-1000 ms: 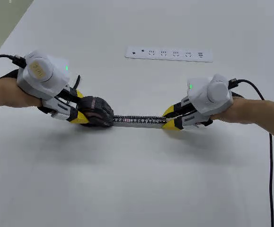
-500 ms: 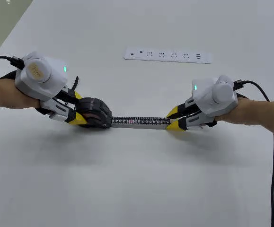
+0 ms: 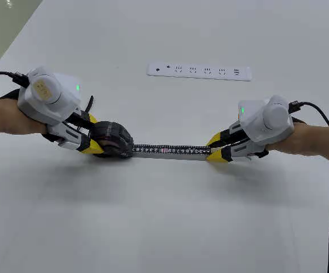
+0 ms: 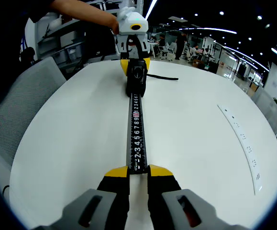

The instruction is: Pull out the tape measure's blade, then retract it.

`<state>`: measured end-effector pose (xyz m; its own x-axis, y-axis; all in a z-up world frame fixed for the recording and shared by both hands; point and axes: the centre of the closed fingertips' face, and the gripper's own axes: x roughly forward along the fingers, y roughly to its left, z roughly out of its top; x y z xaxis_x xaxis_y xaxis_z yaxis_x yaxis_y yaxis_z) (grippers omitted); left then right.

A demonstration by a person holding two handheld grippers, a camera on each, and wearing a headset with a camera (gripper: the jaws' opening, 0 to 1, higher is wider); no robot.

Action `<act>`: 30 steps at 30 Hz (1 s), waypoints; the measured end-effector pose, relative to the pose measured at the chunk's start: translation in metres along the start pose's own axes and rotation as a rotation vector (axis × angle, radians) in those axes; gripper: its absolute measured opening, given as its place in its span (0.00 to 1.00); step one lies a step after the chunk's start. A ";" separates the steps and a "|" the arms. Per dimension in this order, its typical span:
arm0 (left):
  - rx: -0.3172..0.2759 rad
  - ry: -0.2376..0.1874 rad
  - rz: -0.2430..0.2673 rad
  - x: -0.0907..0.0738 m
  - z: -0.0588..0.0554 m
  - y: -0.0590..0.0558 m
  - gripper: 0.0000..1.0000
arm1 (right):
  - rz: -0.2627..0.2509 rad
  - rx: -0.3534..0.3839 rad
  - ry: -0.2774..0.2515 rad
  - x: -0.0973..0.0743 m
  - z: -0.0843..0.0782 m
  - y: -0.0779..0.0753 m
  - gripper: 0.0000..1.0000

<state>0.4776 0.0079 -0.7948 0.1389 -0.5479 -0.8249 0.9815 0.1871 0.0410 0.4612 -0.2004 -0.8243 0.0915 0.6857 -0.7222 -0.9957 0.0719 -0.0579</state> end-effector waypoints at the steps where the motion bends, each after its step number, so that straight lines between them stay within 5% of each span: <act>1: 0.000 0.000 0.000 0.000 0.000 0.000 0.27 | 0.000 -0.001 0.001 0.000 0.000 0.000 0.12; 30: -0.001 0.004 -0.004 0.000 0.000 -0.001 0.27 | -0.025 0.037 0.046 -0.034 -0.034 0.001 0.12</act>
<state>0.4771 0.0076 -0.7945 0.1342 -0.5454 -0.8273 0.9820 0.1852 0.0372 0.4564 -0.2484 -0.8237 0.1147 0.6491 -0.7520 -0.9919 0.1159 -0.0512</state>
